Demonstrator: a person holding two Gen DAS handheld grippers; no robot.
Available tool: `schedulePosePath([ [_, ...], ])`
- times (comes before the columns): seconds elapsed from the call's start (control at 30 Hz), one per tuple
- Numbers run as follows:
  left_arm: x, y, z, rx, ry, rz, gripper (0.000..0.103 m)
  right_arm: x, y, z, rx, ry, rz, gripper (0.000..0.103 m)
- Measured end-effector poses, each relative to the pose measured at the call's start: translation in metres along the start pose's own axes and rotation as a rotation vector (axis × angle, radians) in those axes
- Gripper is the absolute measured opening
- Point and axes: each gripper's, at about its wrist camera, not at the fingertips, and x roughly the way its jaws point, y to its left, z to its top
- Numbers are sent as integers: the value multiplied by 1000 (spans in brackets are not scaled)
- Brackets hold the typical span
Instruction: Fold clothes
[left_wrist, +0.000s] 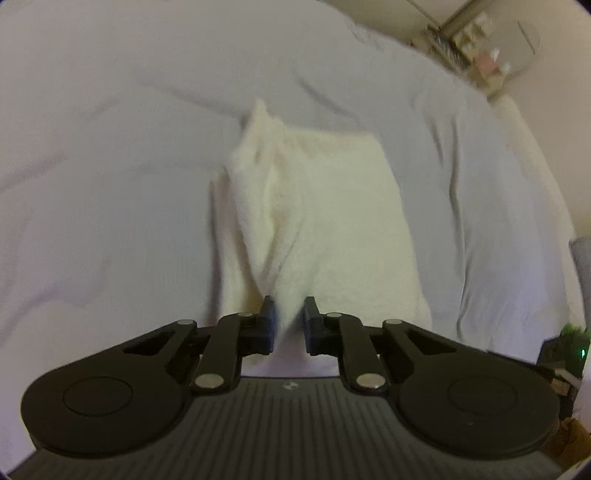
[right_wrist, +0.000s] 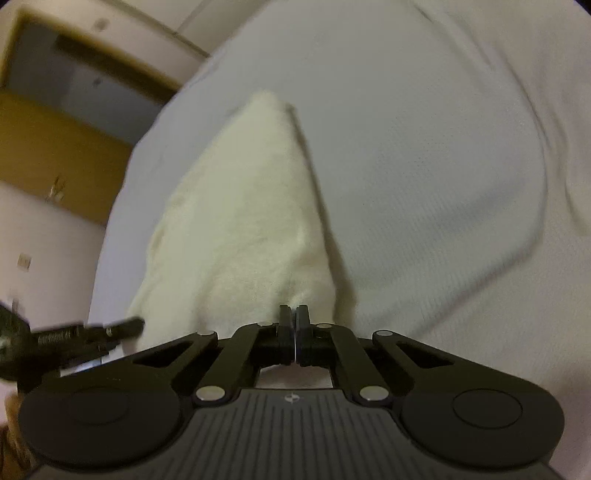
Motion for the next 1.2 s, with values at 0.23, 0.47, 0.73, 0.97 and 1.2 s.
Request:
schedulePosePath([
  [0.23, 25, 4, -33, 47, 72, -1, 12, 16, -29, -15, -39, 45, -153, 0],
  [0.47, 8, -5, -28, 7, 36, 41, 13, 5, -11, -8, -106, 62, -172, 6],
  [0.73, -3, -34, -36, -18, 103, 201, 14, -4, -1, -8, -142, 67, -198, 37],
  [0.97, -1, -60, -58, -20, 166, 388, 15, -10, 15, -4, -169, 130, -261, 51],
  [1.2, -13, -99, -64, 30, 148, 468, 21, -35, 40, -3, -239, 180, -272, 62],
])
